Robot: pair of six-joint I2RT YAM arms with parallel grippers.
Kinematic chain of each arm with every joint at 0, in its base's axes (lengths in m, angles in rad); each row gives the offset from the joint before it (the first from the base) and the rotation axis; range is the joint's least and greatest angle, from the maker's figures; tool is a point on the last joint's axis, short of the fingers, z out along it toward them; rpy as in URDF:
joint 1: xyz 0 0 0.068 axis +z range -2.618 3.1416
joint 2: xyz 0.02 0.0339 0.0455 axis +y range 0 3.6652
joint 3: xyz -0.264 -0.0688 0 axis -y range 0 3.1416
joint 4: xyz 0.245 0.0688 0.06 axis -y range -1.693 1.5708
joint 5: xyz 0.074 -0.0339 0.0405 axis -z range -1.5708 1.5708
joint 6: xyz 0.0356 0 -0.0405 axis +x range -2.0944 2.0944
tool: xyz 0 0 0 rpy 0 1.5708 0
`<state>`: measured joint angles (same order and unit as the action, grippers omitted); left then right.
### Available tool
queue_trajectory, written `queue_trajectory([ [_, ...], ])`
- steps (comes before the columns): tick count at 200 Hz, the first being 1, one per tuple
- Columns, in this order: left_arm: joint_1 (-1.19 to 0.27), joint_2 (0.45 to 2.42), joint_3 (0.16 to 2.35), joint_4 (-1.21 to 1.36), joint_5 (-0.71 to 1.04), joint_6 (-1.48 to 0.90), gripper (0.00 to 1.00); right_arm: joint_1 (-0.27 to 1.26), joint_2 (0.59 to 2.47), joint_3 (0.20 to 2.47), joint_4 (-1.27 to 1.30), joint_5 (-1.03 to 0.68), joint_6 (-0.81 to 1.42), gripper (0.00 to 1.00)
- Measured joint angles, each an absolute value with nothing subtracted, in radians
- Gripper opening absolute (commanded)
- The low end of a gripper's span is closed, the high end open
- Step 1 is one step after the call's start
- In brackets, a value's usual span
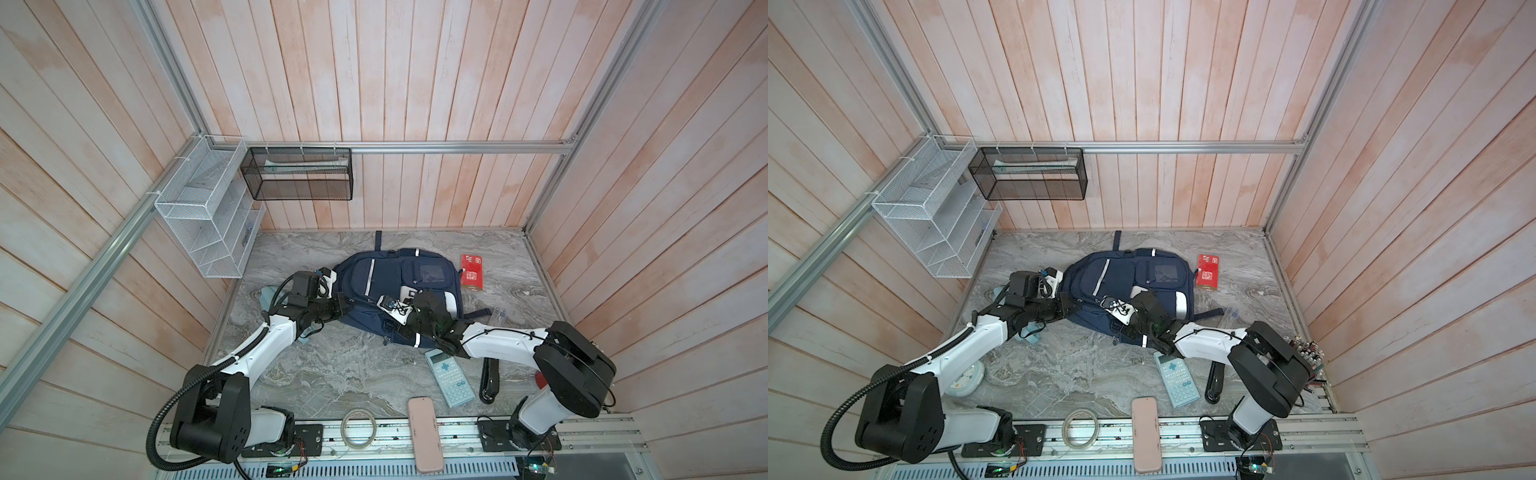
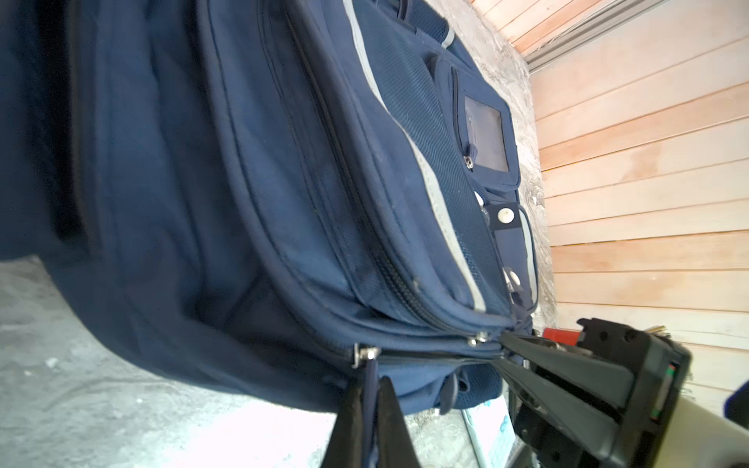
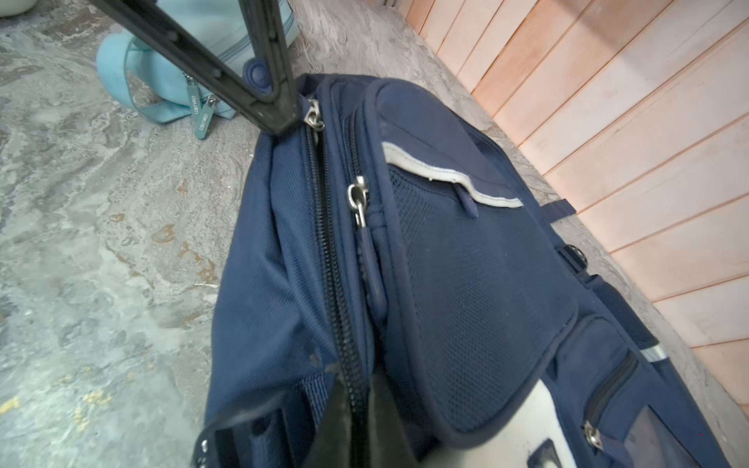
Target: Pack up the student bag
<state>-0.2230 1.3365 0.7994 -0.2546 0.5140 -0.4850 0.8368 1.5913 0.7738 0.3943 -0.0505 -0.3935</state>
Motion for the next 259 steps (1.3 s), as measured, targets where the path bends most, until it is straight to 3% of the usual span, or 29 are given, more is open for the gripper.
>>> queue_trajectory([
  [49, -0.236, 1.23, 0.752, -0.26, 0.548, -0.494, 0.0, 0.796, 1.545, 0.754, 0.412, -0.099, -0.384, 0.0],
  [61, -0.284, 1.199, 0.717, -0.242, 0.518, -0.523, 0.0, 0.783, 1.53, 0.749, 0.389, -0.125, -0.373, 0.3],
  [76, -0.356, 1.191, 0.669, -0.195, 0.471, -0.577, 0.0, 0.765, 1.515, 0.749, 0.336, -0.135, -0.344, 0.49],
  [108, -0.485, 1.245, 0.614, -0.128, 0.392, -0.676, 0.0, 0.809, 1.501, 0.757, 0.259, -0.109, -0.3, 0.55],
  [188, -0.536, 1.274, 0.628, -0.082, 0.327, -0.738, 0.0, 0.893, 1.621, 0.903, 0.201, -0.006, -0.305, 0.52],
  [195, -0.536, 1.274, 0.628, -0.082, 0.327, -0.742, 0.0, 0.907, 1.626, 0.904, 0.201, 0.016, -0.312, 0.45],
  [210, -0.536, 1.274, 0.628, -0.083, 0.329, -0.746, 0.0, 0.928, 1.649, 0.918, 0.201, 0.05, -0.332, 0.11],
  [222, -0.532, 1.274, 0.629, -0.083, 0.331, -0.745, 0.0, 0.937, 1.679, 0.939, 0.197, 0.072, -0.351, 0.0],
  [259, -0.428, 1.257, 0.634, -0.117, 0.392, -0.719, 0.12, 0.957, 1.706, 0.932, 0.229, 0.086, -0.398, 0.0],
])
